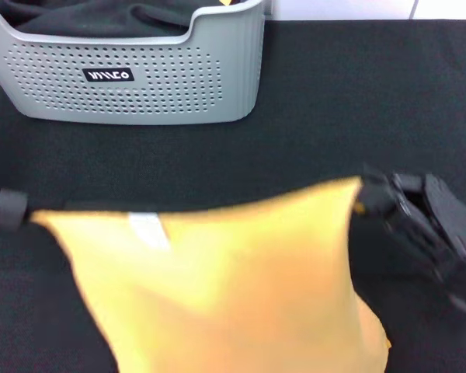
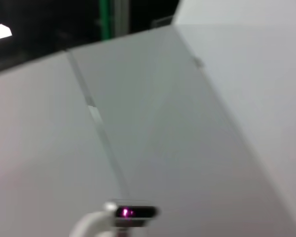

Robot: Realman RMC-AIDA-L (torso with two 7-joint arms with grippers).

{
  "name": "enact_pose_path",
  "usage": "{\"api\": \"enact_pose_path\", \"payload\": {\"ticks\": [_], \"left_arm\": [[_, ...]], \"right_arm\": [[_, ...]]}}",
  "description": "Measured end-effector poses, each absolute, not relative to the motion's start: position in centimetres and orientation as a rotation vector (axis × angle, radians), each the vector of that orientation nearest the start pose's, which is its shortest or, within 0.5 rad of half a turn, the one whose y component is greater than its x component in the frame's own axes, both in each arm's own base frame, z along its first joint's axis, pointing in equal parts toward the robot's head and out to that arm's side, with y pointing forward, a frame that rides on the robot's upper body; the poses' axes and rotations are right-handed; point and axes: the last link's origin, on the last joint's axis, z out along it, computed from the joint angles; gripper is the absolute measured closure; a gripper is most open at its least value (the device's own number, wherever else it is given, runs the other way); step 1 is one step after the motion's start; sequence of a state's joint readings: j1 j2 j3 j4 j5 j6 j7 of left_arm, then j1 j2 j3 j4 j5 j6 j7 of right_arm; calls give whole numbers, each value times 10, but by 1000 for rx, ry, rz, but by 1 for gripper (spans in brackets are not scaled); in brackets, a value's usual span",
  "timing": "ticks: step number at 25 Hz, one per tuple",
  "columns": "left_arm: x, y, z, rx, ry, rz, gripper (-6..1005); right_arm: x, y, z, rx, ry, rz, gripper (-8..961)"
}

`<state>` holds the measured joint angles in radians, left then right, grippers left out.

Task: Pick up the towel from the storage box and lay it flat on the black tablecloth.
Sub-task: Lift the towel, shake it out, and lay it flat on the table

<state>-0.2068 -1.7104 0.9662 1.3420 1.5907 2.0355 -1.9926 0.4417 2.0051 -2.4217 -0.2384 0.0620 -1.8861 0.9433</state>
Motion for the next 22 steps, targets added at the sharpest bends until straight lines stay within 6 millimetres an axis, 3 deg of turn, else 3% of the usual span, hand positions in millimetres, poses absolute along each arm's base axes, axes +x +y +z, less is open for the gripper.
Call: {"api": "enact_pose_path", "payload": {"ticks": [4, 9, 16, 22], "left_arm": [[-250, 276, 163, -2861, -762, -391, 978], [-260, 312, 137, -2822, -893, -300, 978], [-265, 358, 109, -2677, -964, -229, 978], [-266, 371, 96, -2600, -949, -208, 978]], "right_arm": [[216, 277, -37, -2426, 585, 1631, 902], [210, 325, -44, -2426, 606, 1398, 899], [211, 355, -54, -2418, 651, 1193, 896], [221, 365, -67, -2393, 715, 1030, 893]]}}
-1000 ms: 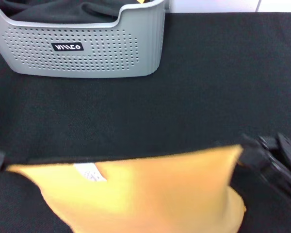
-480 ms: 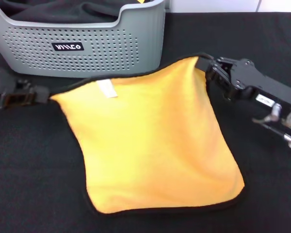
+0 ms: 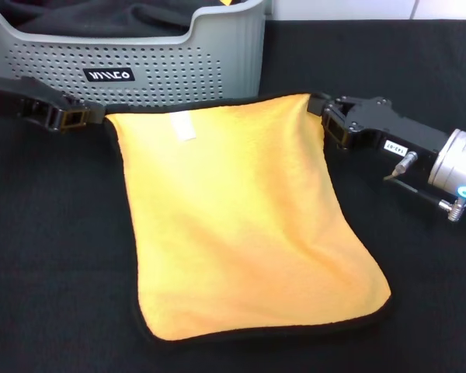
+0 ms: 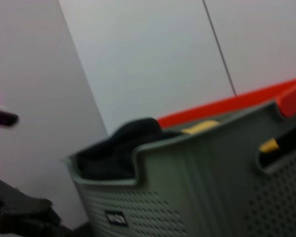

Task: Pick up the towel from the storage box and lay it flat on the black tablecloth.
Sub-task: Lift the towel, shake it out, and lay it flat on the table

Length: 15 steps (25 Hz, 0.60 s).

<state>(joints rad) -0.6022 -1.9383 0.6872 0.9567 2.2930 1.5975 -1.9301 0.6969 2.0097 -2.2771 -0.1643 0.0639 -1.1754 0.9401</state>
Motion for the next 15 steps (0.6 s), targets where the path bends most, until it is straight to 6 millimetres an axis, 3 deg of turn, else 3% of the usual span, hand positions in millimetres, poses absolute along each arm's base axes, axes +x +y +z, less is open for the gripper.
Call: {"api": "enact_pose_path", "payload": {"ticks": [5, 15], "left_arm": [[-263, 379, 83, -2602, -919, -131, 977], [-257, 385, 73, -2595, -902, -145, 971]], "right_arm": [[226, 369, -71, -2376, 748, 967, 890], [225, 376, -74, -2371, 749, 920, 885]]}}
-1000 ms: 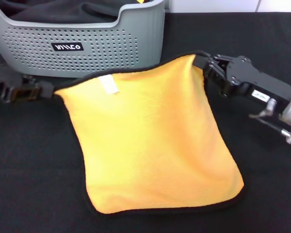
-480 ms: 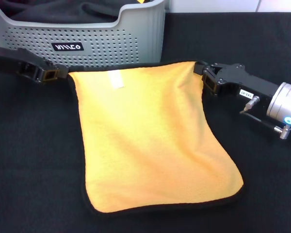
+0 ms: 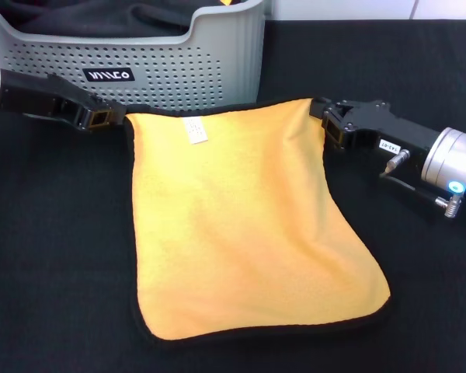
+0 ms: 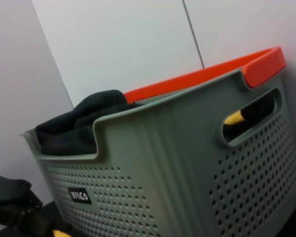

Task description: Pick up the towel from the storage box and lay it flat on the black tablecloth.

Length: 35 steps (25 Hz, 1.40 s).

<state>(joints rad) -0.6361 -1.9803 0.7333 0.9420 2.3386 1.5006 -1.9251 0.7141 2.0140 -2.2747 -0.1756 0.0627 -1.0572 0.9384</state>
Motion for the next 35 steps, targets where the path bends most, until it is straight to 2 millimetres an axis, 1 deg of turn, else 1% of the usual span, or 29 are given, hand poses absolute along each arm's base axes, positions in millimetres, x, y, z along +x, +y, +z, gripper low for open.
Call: {"api": "enact_pose_path", "payload": {"ticks": [6, 12, 15, 16, 18, 19, 20, 21, 23, 24, 25, 26, 27, 28, 29, 30, 32, 34, 35], "left_arm": [[-257, 385, 72, -2595, -899, -145, 968], [-260, 384, 71, -2580, -912, -149, 964], [-263, 383, 70, -2572, -924, -154, 960], [-264, 383, 69, -2570, -929, -152, 930], [-266, 383, 68, -2569, -934, -150, 869], [-267, 382, 68, -2566, -938, -153, 862], [-267, 382, 68, -2561, -941, -158, 855], [-268, 382, 69, -2553, -947, -166, 848], [-272, 380, 71, -2541, -956, -170, 834], [-274, 377, 74, -2536, -962, -174, 828], [-275, 371, 78, -2551, -962, -214, 821], [-275, 371, 78, -2551, -962, -214, 814], [-274, 366, 80, -2571, -950, -255, 807], [-271, 360, 83, -2596, -926, -311, 800], [-267, 352, 86, -2635, -867, -409, 793], [-263, 345, 90, -2662, -806, -497, 753], [-257, 324, 97, -2703, -618, -721, 674], [-254, 304, 99, -2709, -410, -909, 594], [-256, 290, 99, -2691, -289, -1019, 572]], "right_arm": [[224, 377, -70, -2372, 743, 930, 882], [225, 379, -71, -2364, 776, 926, 879], [222, 378, -70, -2369, 753, 946, 878], [221, 379, -69, -2371, 741, 947, 877], [220, 381, -66, -2373, 723, 942, 758], [220, 382, -65, -2373, 716, 939, 699], [220, 382, -65, -2373, 716, 939, 660], [224, 384, -59, -2356, 713, 943, 622], [227, 384, -53, -2338, 715, 959, 545], [230, 383, -47, -2328, 712, 981, 506], [232, 380, -41, -2325, 704, 1011, 468], [236, 374, -34, -2326, 690, 1054, 447], [238, 366, -23, -2330, 661, 1114, 425], [238, 366, -23, -2330, 661, 1114, 404], [242, 348, -5, -2360, 584, 1226, 383], [243, 344, -2, -2372, 567, 1242, 362], [245, 327, 6, -2438, 513, 1298, 319], [245, 311, 7, -2506, 481, 1347, 277], [243, 300, 5, -2551, 464, 1388, 255]]}}
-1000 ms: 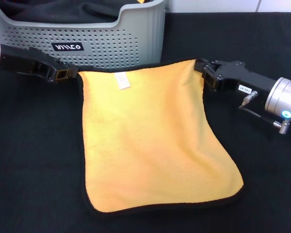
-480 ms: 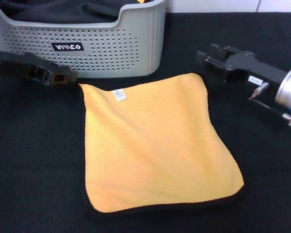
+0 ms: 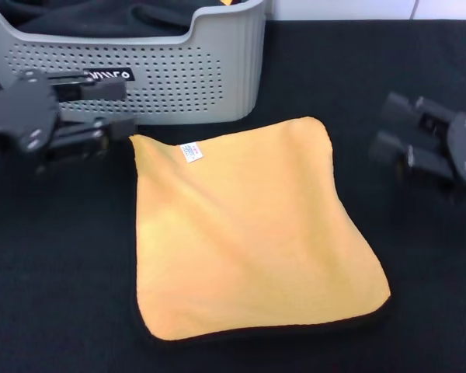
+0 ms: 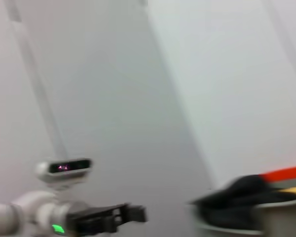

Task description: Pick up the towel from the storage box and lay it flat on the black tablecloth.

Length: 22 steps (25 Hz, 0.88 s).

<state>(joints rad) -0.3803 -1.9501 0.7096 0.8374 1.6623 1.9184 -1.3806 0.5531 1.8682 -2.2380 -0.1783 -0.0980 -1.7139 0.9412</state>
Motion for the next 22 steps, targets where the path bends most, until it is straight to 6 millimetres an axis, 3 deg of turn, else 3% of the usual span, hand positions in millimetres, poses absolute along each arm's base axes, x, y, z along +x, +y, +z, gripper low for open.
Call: {"api": "enact_pose_path", "payload": {"ticks": [3, 5, 7, 8, 13, 22], "left_arm": [[-263, 266, 94, -2656, -115, -1171, 506], [-270, 258, 89, -2672, -97, -1178, 484], [-270, 258, 89, -2672, -97, -1178, 484], [-278, 248, 83, -2741, -125, -1149, 484], [-284, 243, 87, -2845, -172, -1099, 484], [-285, 243, 96, -2853, -187, -1094, 484]], "right_arm": [[235, 279, -5, -2641, 440, 1483, 230], [229, 270, -12, -2675, 431, 1531, 227], [210, 258, -30, -2759, 394, 1618, 225], [204, 256, -35, -2792, 374, 1630, 225], [185, 256, -50, -2898, 327, 1596, 225], [173, 269, -65, -2974, 280, 1399, 225]]}}
